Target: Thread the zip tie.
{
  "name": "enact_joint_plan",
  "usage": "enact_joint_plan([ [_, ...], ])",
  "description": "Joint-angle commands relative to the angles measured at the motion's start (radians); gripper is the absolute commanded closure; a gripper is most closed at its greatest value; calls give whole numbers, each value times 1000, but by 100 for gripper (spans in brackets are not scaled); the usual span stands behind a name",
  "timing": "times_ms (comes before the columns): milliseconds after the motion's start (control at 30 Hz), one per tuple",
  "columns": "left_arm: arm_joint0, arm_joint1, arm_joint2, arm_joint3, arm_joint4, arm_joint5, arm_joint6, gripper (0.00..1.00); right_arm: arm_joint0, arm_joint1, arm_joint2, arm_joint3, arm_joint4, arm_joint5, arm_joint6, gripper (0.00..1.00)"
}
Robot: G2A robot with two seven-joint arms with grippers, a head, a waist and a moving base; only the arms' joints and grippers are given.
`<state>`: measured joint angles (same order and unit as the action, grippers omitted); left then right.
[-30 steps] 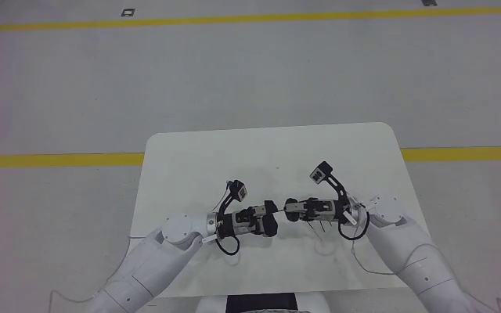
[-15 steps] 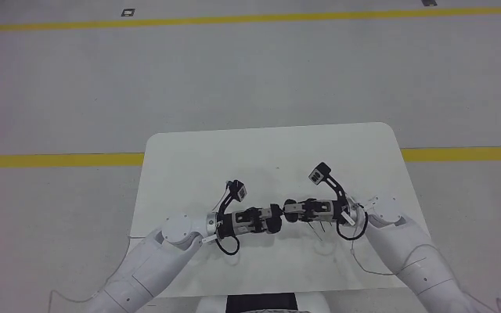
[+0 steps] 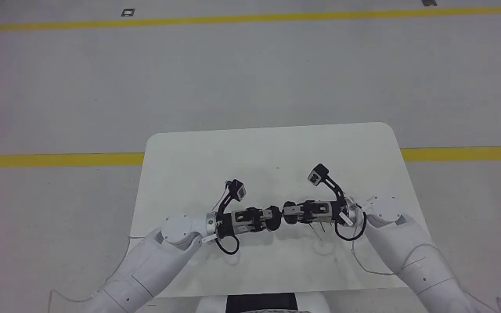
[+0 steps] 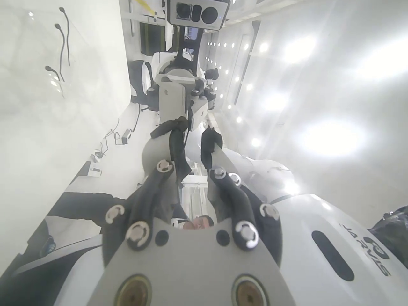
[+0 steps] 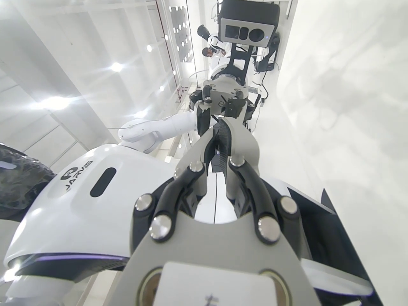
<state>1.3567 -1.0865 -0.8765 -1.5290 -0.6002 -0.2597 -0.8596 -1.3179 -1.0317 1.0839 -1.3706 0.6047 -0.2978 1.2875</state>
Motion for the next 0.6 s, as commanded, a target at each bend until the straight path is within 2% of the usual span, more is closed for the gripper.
enact_joint_plan([
  [0,0,0,0,0,0,0,0,87,1,0,-3,0,-8,4,0,100],
  [267,-3,2,4,1,5,0,-1,88,4,-1,-7,3,-8,12,3,100],
  [567,-6,2,11,2,9,1,-3,98,5,-3,-10,8,-3,16,2,100],
])
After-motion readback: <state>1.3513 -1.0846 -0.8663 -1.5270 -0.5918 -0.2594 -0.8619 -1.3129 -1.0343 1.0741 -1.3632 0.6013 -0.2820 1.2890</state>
